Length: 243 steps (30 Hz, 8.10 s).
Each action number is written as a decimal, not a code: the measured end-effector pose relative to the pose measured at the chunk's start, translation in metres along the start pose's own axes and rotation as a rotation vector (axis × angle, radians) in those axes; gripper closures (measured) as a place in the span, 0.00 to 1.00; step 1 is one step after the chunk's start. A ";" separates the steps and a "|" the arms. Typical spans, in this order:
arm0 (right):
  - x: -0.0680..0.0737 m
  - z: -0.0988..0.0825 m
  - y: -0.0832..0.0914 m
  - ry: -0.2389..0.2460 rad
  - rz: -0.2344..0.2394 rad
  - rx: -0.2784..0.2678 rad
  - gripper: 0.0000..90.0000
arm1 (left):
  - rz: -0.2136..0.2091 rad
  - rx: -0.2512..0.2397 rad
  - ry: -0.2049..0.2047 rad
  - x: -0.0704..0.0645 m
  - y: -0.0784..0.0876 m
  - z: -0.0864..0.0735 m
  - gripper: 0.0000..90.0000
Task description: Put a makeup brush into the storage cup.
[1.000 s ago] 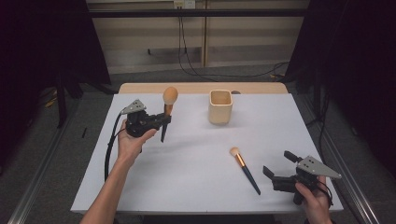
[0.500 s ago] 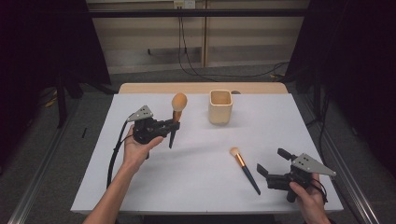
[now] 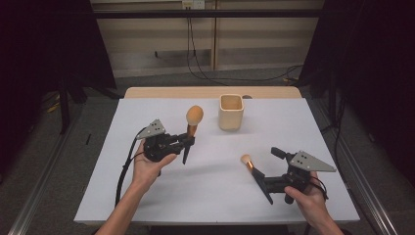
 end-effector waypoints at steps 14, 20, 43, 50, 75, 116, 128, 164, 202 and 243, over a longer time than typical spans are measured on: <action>0.036 0.032 -0.039 0.011 0.147 -0.048 0.00 | -0.051 -0.042 -0.021 -0.027 -0.014 0.001 0.81; 0.046 0.041 -0.051 0.016 0.167 -0.050 0.00 | -0.079 -0.054 -0.031 -0.037 -0.024 0.001 0.81; 0.058 0.058 -0.105 -0.014 0.164 -0.042 0.18 | -0.070 -0.074 -0.066 -0.044 -0.032 0.003 0.81; 0.056 0.055 -0.107 -0.024 0.172 -0.027 0.35 | -0.086 -0.065 -0.075 -0.047 -0.036 0.001 0.81; 0.060 0.050 -0.108 -0.043 0.265 0.017 0.70 | -0.093 -0.050 -0.067 -0.045 -0.039 -0.004 0.78; 0.043 0.055 -0.099 0.017 0.221 0.009 0.70 | 0.048 0.019 -0.005 -0.037 -0.016 -0.013 0.09; 0.029 0.055 -0.103 0.021 0.181 0.013 0.70 | 0.080 0.026 -0.029 -0.040 0.017 -0.027 0.05; -0.038 0.135 -0.121 0.061 -0.029 -0.044 0.70 | 0.327 -0.075 0.021 -0.018 0.111 -0.076 0.03; -0.081 0.156 -0.177 0.076 -0.157 -0.042 0.70 | 0.340 -0.046 -0.029 -0.021 0.115 -0.077 0.03; -0.091 0.106 -0.188 0.081 -0.176 0.045 0.70 | 0.357 -0.043 -0.042 -0.020 0.118 -0.076 0.04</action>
Point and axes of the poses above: each handheld gripper's, and its own axes: y roughly backward along the jaws, z roughly out of its top, x roughly to its left, the point moved 5 cm from there along -y, roughly forward along the jaws, and after that the axes turned 7 degrees about -z, right-handed, at the moved point
